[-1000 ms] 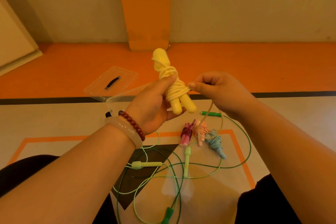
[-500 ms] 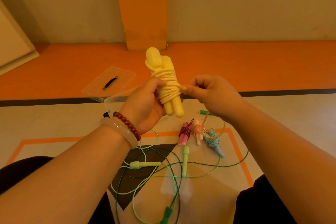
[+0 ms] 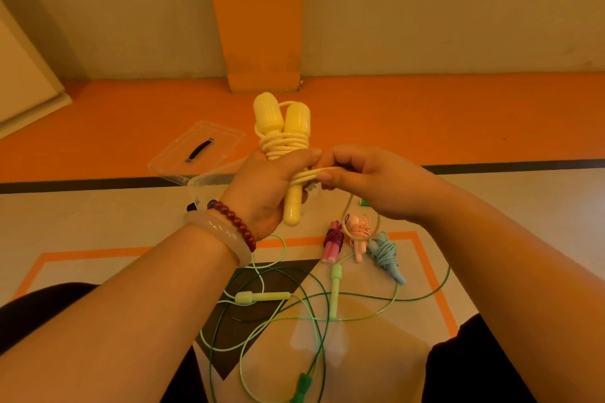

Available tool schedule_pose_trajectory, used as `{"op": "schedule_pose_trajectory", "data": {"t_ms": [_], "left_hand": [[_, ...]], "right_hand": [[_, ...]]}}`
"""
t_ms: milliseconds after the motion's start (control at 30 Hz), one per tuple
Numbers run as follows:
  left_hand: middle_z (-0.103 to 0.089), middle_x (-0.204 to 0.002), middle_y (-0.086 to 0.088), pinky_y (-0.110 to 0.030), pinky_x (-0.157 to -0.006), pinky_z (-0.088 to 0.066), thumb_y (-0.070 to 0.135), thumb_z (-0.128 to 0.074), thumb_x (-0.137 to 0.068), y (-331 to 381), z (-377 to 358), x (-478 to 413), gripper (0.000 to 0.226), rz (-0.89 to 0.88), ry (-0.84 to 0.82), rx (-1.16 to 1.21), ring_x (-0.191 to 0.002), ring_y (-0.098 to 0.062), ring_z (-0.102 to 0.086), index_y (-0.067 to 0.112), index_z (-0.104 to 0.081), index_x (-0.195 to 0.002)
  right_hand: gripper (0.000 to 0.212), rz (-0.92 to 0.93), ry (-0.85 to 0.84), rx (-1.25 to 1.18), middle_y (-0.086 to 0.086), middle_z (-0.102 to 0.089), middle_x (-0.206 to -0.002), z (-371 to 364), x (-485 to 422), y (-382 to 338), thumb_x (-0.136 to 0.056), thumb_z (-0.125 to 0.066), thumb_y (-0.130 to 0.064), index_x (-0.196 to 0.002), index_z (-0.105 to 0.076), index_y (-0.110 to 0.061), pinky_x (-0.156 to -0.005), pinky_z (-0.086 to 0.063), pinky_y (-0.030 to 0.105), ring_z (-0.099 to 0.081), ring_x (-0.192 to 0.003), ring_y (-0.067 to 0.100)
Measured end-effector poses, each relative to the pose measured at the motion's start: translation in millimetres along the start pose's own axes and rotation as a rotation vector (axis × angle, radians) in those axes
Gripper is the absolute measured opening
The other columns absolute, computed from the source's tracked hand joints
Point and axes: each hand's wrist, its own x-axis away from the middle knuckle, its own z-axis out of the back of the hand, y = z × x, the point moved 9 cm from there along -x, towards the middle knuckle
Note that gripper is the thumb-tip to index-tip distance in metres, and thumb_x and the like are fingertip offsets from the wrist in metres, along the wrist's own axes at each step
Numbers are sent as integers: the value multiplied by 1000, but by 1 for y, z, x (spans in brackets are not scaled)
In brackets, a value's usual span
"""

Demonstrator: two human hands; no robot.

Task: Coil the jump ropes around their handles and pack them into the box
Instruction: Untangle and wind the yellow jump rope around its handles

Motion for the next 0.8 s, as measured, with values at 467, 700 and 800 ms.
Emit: {"op": "schedule_pose_trajectory", "data": {"t_ms": [467, 700, 800], "left_hand": [[-59, -89, -7, -28, -51, -51, 13, -64, -88, 6, 13, -2, 29, 8, 24, -1, -62, -16, -56, 22, -53, -113], [-68, -97, -6, -41, -72, -58, 9, -67, -83, 9, 19, -7, 24, 39, -1, 6, -86, -19, -66, 15, -60, -106], [-67, -116, -13, -34, -64, -58, 16, -67, -83, 7, 24, -8, 33, 56, 35, 92, -96, -24, -66, 16, -58, -114]], "right_hand": [[20, -77, 162, -137, -12, -51, -57, 26, 1, 15, -94, -55, -32, -84, -71, -27, -60, -37, 29, -42, -57, 6], [22, -150, 141, -216, -18, -56, -50, 23, 3, 23, -95, -55, -27, -83, -70, -17, -58, -30, 27, -39, -56, 9], [20, -156, 110, -260, -18, -59, -53, 20, 1, 25, -96, -53, -18, -84, -69, -12, -58, -32, 24, -46, -50, -4]]}}
